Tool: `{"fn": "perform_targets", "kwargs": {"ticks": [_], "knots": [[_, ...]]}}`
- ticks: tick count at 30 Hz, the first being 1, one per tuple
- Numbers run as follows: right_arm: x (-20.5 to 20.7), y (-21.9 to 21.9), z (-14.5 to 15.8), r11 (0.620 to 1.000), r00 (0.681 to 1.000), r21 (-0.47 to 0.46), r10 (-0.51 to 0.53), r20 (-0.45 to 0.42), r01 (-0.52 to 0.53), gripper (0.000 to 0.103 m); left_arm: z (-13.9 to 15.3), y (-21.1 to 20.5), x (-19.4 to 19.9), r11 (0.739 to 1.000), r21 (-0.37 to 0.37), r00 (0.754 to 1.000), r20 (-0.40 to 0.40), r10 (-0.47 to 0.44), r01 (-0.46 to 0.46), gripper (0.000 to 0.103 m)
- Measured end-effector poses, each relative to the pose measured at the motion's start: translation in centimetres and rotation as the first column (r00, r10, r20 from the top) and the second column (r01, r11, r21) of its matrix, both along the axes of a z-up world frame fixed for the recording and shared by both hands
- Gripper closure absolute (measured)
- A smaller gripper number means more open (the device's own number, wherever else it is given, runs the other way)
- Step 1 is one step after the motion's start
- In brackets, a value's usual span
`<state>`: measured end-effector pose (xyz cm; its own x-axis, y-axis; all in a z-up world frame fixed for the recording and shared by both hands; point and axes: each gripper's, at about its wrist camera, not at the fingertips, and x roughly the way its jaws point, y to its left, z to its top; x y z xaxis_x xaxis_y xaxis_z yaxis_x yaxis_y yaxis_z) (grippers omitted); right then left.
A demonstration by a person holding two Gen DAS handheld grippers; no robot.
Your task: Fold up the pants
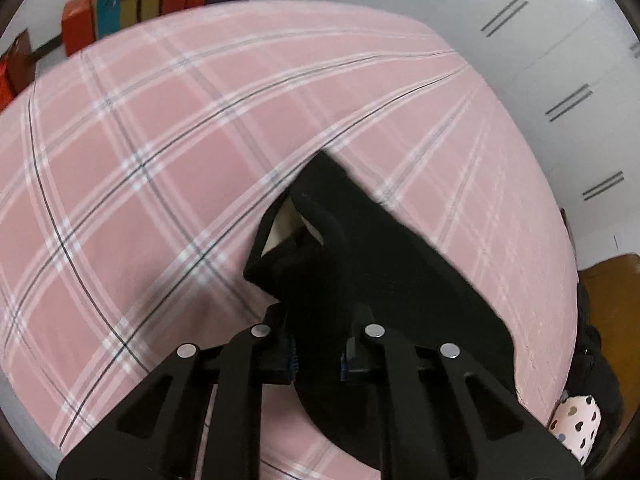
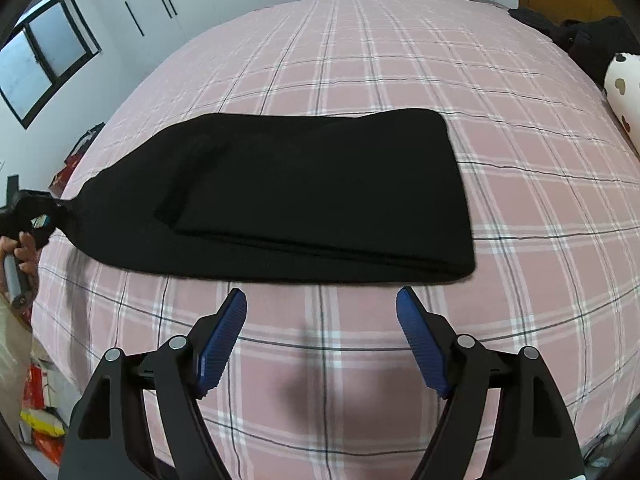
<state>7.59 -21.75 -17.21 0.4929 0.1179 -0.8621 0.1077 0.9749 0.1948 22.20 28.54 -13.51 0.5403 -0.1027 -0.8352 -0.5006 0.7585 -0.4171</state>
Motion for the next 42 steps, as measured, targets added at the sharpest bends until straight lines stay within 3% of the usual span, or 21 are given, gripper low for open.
{"fn": "perform_targets", "kwargs": {"ticks": [3, 5, 7, 10, 13, 16, 17, 19, 21, 22, 23, 24, 26, 29, 32, 34, 38, 40, 41, 42], "knots": [[-0.6, -1.4, 0.2, 1.000, 1.000, 0.011, -0.026, 0.009, 0.026, 0.027, 4.5, -3.7, -0.2, 0.993, 0.077, 0.993, 0.073, -0.097, 0.092, 0.091], [-1.1, -2.6, 0.3, 0.999, 0.999, 0.020, -0.049, 0.013, 0.049, 0.027, 7.9, -8.2, -0.7, 0.970, 0.155, 0.971, 0.120, -0.207, 0.187, 0.091], [-1.6, -3.8, 0.4, 0.997, 0.997, 0.036, -0.071, 0.019, 0.071, 0.027, 10.7, -13.8, -1.4, 0.932, 0.213, 0.933, 0.151, -0.327, 0.292, 0.091], [-2.6, -5.5, 0.7, 0.993, 0.994, 0.056, -0.105, 0.035, 0.103, 0.027, 12.5, -20.4, -2.4, 0.876, 0.251, 0.874, 0.163, -0.458, 0.412, 0.091], [-3.5, -7.1, 0.5, 0.989, 0.991, 0.074, -0.131, 0.030, 0.129, 0.027, 11.0, -29.4, -3.7, 0.785, 0.290, 0.798, 0.102, -0.594, 0.547, 0.091], [-4.1, -8.6, 0.0, 0.985, 0.989, 0.094, -0.149, 0.011, 0.147, 0.027, 6.3, -35.3, -4.3, 0.713, 0.332, 0.764, -0.036, -0.645, 0.618, 0.082], [-4.1, -9.0, -0.1, 0.984, 0.989, 0.095, -0.151, 0.000, 0.150, 0.027, 3.8, -37.3, -4.9, 0.686, 0.336, 0.752, -0.120, -0.648, 0.645, 0.078], [-4.1, -9.9, 0.1, 0.984, 0.989, 0.097, -0.150, -0.013, 0.150, 0.027, 1.4, -38.4, -6.3, 0.681, 0.289, 0.736, -0.181, -0.652, 0.673, 0.071], [-4.0, -10.3, 0.6, 0.985, 0.990, 0.098, -0.142, -0.002, 0.141, 0.027, 1.6, -38.0, -8.2, 0.696, 0.270, 0.743, -0.159, -0.650, 0.666, 0.048], [-3.7, -10.2, 1.0, 0.987, 0.992, 0.098, -0.129, 0.007, 0.128, 0.026, 2.3, -37.1, -9.2, 0.708, 0.307, 0.766, -0.139, -0.628, 0.636, 0.031], [-3.2, -10.0, 1.2, 0.989, 0.994, 0.099, -0.113, 0.013, 0.111, 0.025, 3.0, -36.5, -10.0, 0.716, 0.333, 0.780, -0.114, -0.615, 0.613, 0.021], [-2.4, -9.6, 1.5, 0.991, 0.996, 0.103, -0.088, 0.016, 0.086, 0.024, 3.8, -35.3, -10.8, 0.725, 0.360, 0.795, -0.091, -0.599, 0.588, 0.018], [-0.1, -7.9, 1.9, 0.987, 1.000, 0.157, -0.028, 0.013, 0.025, 0.023, 4.9, -33.3, -11.3, 0.730, 0.400, 0.814, -0.078, -0.575, 0.554, 0.017], [3.1, -5.2, 1.5, 0.970, 0.999, 0.238, 0.041, 0.006, -0.042, 0.020, 5.7, -29.8, -11.1, 0.723, 0.466, 0.848, -0.129, -0.514, 0.510, 0.016], [6.5, -2.1, 0.2, 0.955, 0.996, 0.285, 0.091, -0.020, -0.081, 0.020, 5.9, -26.7, -11.2, 0.737, 0.486, 0.876, -0.162, -0.453, 0.471, 0.016], [8.5, -0.4, -1.3, 0.947, 0.993, 0.313, 0.095, -0.068, -0.069, 0.020, 6.0, -24.9, -11.0, 0.744, 0.494, 0.889, -0.169, -0.426, 0.451, 0.016], [10.5, 1.5, -4.7, 0.947, 0.983, 0.320, 0.047, -0.178, 0.012, 0.020, 5.6, -22.4, -11.1, 0.720, 0.538, 0.898, -0.224, -0.378, 0.437, 0.016], [10.5, 2.6, -4.8, 0.962, 0.987, 0.273, 0.030, -0.159, 0.015, 0.020, 5.4, -21.5, -11.1, 0.716, 0.542, 0.898, -0.240, -0.370, 0.440, 0.016], [10.4, 3.1, -4.7, 0.964, 0.988, 0.267, 0.041, -0.147, -0.001, 0.033, 5.3, -21.0, -11.2, 0.716, 0.541, 0.897, -0.242, -0.369, 0.440, 0.016], [10.4, 3.7, -4.6, 0.965, 0.988, 0.263, 0.053, -0.147, -0.013, 0.056, 5.2, -20.6, -11.3, 0.717, 0.541, 0.898, -0.246, -0.365, 0.440, 0.016]]}}
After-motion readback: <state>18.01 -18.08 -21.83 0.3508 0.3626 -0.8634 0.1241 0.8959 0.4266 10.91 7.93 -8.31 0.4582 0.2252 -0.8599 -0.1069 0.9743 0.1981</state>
